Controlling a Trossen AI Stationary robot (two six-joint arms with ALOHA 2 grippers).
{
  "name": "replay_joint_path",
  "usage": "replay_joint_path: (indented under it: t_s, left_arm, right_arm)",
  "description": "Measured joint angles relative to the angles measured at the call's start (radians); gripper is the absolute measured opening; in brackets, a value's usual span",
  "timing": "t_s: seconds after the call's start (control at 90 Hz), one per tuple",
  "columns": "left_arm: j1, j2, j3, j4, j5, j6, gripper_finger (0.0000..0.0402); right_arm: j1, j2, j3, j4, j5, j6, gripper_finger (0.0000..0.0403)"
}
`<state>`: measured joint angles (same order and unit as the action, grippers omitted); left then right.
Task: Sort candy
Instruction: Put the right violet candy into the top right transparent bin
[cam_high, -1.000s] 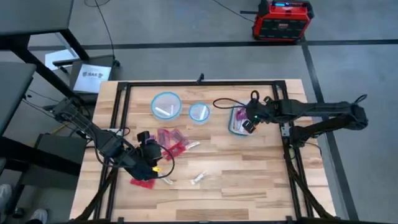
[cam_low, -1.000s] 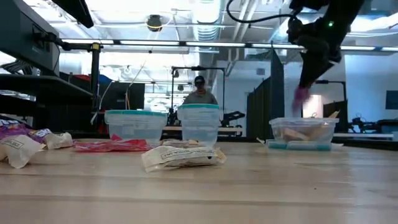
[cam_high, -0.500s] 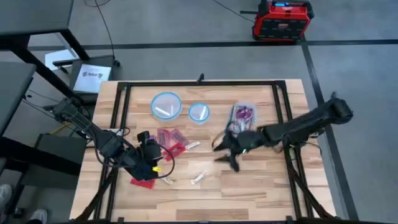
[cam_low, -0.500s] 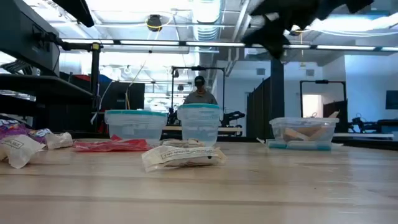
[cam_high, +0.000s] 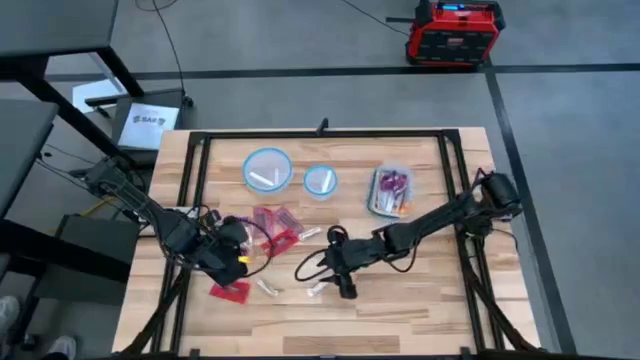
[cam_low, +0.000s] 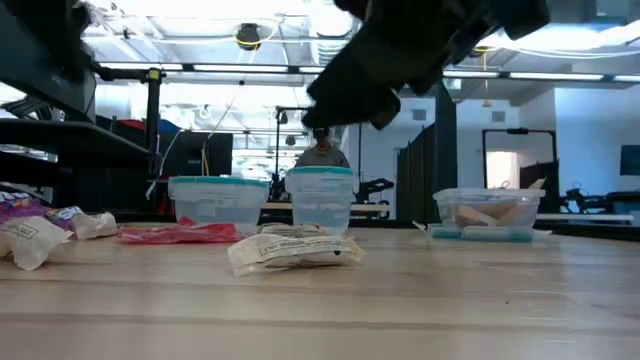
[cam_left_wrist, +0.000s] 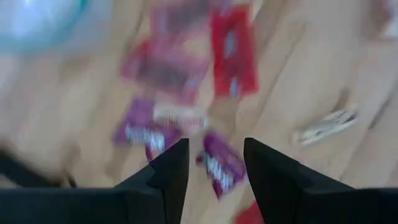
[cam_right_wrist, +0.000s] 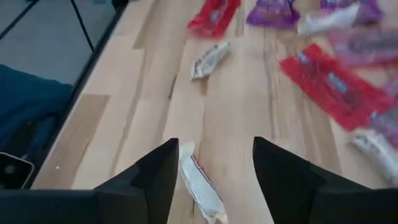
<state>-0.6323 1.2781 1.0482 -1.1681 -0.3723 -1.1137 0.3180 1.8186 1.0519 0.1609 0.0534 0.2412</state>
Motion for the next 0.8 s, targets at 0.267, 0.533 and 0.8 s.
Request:
replay_joint_path:
  t_s: [0.267, 0.533, 0.8]
  left_arm:
    - [0.051, -0.004, -0.174, 0.121, 0.157, -0.093, 0.0139]
    - [0.117, -0.005, -0.301, 0.325, 0.277, -0.019, 0.0139]
    - [0.152, -0.005, -0.459, 0.528, 0.315, 0.033, 0.0139]
  right_arm:
    - [0.009, 0.036, 0.000, 0.011, 0.026, 0.012, 0.0175]
    - [0.013, 0.036, 0.000, 0.013, 0.026, -0.006, 0.0175]
    - [0.013, 0.036, 0.000, 0.012, 0.026, -0.007, 0.0175]
